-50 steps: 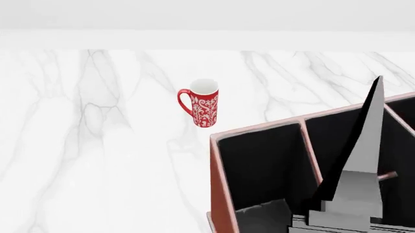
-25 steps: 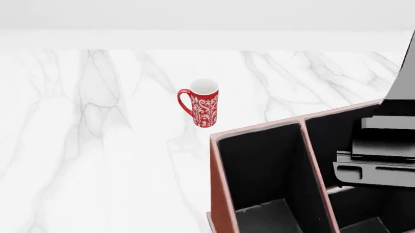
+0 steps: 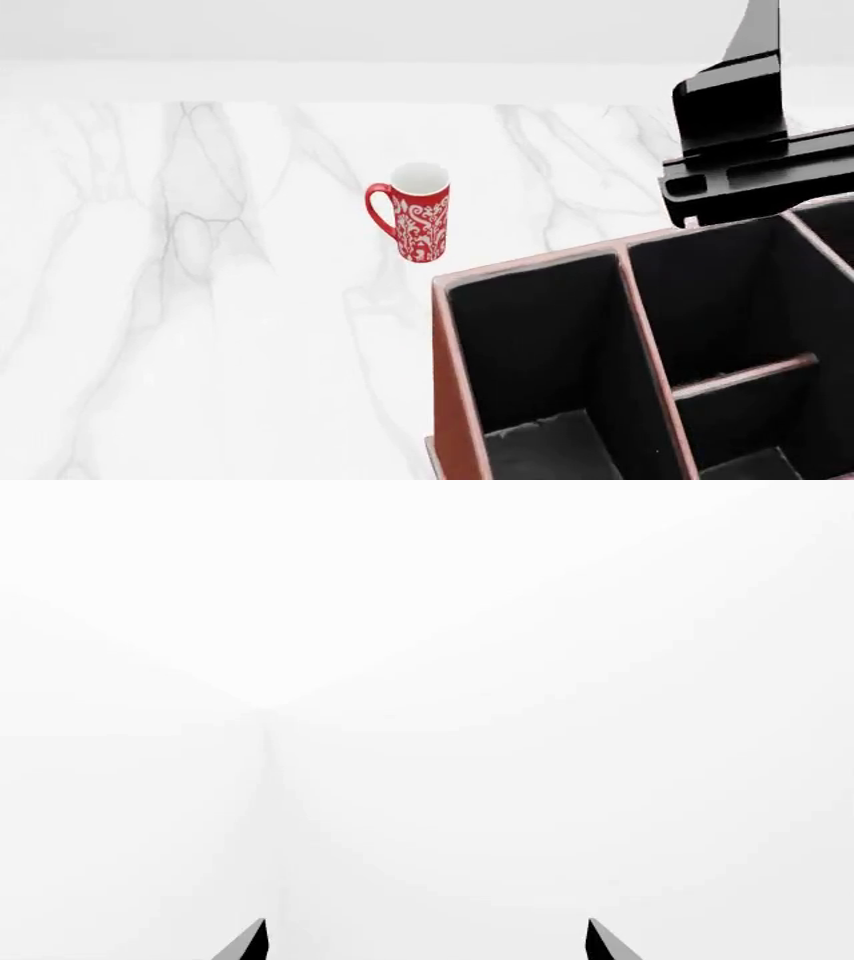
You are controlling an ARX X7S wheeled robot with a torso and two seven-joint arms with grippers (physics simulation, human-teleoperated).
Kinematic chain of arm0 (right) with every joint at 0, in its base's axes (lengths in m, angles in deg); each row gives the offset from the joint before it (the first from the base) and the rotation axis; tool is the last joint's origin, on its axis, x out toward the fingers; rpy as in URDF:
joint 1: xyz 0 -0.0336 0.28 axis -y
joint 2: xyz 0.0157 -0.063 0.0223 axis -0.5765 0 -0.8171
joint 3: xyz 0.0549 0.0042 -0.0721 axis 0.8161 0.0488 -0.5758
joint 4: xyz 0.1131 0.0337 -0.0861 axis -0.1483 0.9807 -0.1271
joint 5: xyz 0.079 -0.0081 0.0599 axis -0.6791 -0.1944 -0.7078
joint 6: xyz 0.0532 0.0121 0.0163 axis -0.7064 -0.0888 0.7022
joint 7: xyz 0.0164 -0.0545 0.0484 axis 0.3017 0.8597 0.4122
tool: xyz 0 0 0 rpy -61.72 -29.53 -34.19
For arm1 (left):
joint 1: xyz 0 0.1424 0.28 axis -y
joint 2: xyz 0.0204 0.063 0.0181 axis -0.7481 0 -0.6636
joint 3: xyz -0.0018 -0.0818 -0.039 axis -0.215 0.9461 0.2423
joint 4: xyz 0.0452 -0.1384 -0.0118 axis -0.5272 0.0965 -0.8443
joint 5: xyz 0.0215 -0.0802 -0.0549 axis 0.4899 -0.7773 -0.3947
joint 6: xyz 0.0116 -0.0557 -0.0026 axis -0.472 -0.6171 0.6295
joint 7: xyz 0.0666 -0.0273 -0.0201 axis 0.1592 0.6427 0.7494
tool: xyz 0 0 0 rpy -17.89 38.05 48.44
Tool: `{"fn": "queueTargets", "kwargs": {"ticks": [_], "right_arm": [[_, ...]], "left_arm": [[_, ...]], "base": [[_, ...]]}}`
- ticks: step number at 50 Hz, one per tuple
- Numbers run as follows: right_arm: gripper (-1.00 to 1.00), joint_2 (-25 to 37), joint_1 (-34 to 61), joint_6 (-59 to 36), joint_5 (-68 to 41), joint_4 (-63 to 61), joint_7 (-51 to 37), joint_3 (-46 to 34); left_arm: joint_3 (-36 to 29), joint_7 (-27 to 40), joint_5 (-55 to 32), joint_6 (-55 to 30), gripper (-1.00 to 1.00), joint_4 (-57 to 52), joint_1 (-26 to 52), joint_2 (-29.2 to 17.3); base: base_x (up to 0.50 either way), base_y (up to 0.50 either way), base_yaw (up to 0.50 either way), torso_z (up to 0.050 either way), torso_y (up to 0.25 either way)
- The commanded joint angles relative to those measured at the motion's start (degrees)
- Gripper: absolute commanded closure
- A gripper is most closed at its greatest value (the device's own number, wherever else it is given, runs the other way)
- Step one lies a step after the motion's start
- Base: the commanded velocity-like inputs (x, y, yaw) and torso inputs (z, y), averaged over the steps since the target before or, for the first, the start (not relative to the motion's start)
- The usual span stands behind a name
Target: Pick up the book and place it in the left compartment of the caddy.
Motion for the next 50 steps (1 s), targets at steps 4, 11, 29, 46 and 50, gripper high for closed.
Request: {"fn": "queueTargets", "kwargs": {"ticks": [4, 11, 29, 46, 50], "right_arm": [[-1.00, -9.0, -3.1, -2.9, 3.0, 12.3, 7.2, -0.5], [-1.00, -14.0, -4.6, -3.0, 4.2, 19.1, 10.5, -0.9], [-1.00, -25.3, -6.3, -5.1, 9.6, 33.5, 18.2, -2.3], [-1.00, -28.6, -9.3, 3.8, 14.9, 36.2, 36.2, -1.7], [-1.00, -26.9, -9.2, 4.7, 15.2, 32.2, 42.9, -2.4]], "left_arm": [[0.2, 0.1, -0.2, 0.3, -1.00, 0.0, -0.3, 0.0], [0.2, 0.1, -0.4, -0.1, -1.00, 0.0, 0.0, 0.0], [0.0, -0.3, -0.2, -1.1, -1.00, 0.0, 1.0, 0.0], [-0.3, -0.5, 0.0, -1.6, -1.00, 0.0, 1.4, 0.0], [-0.3, -0.6, 0.2, -1.9, -1.00, 0.0, 1.7, 0.0]], "base": [[0.00, 0.00, 0.00, 0.000, 0.000], [0.00, 0.00, 0.00, 0.000, 0.000], [0.00, 0.00, 0.00, 0.000, 0.000], [0.00, 0.00, 0.00, 0.000, 0.000], [0.00, 0.00, 0.00, 0.000, 0.000]]}}
